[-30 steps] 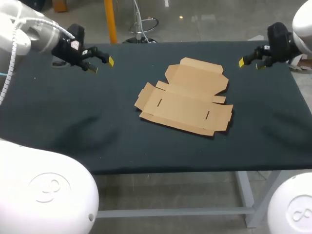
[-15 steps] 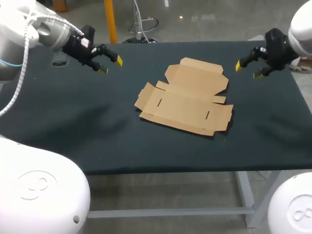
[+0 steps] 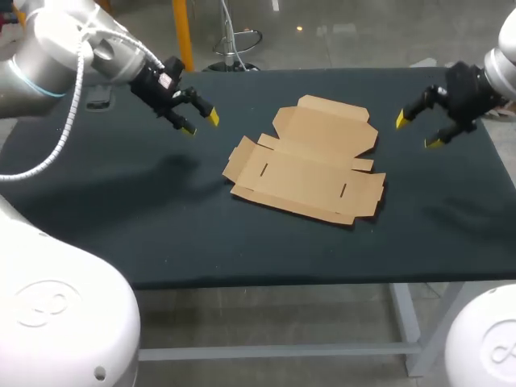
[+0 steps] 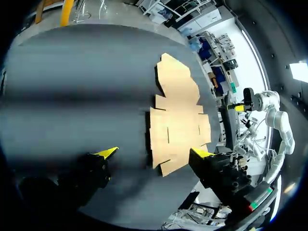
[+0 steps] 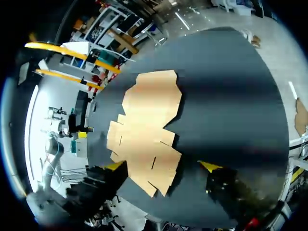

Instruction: Assemble the packaging by folding the flat box into shape, placing the metal phone stand inside, and closing the box properly

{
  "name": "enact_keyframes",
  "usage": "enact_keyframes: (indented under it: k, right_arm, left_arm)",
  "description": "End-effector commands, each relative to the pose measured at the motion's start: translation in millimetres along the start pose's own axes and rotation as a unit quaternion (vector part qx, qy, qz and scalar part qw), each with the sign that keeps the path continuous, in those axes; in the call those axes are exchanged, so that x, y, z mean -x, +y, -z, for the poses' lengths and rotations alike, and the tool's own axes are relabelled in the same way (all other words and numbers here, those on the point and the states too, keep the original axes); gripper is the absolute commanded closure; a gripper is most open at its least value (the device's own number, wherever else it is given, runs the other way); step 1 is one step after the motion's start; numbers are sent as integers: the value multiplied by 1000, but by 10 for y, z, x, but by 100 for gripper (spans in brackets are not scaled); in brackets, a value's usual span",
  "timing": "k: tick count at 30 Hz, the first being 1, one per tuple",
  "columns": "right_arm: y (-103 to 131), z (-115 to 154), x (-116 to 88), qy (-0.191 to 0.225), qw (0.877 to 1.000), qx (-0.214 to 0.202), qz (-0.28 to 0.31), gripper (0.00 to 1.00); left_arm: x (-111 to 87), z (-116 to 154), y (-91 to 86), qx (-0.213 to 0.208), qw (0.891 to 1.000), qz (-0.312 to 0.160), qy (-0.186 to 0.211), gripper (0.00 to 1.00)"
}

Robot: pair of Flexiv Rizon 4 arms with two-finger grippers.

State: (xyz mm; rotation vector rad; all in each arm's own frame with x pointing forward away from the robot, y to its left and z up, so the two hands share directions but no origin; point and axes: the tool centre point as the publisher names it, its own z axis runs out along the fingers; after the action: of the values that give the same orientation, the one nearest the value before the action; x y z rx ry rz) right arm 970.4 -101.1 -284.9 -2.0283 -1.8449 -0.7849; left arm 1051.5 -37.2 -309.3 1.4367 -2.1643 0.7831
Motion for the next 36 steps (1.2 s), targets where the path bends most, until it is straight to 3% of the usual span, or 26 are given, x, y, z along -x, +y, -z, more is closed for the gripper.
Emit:
enact_keyframes:
  k: [1, 13, 19, 22, 29, 36]
  right_arm:
    - [-52, 10, 10, 1, 1000, 1, -3, 0]
    - [-229, -119, 36, 19, 999, -9, -27, 0]
    - [-385, -151, 8, 35, 999, -32, 20, 0]
    - [-456, -162, 16, 34, 997, -51, 40, 0]
    - [-575, -168, 61, 46, 994, -77, 57, 0]
    - [-657, -173, 75, 51, 991, -96, 75, 0]
  left_arm:
    - [59, -163, -64, 102, 995, -1, 7, 0]
    - [-40, -437, 76, 65, 998, -11, 2, 2]
    - [-71, -510, 74, 62, 998, -18, 5, 3]
    - [-85, -548, 83, 56, 998, -20, 1, 5]
    - [-86, -689, 113, 43, 999, -30, -8, 21]
    - [-63, -875, 124, 39, 998, -36, -24, 25]
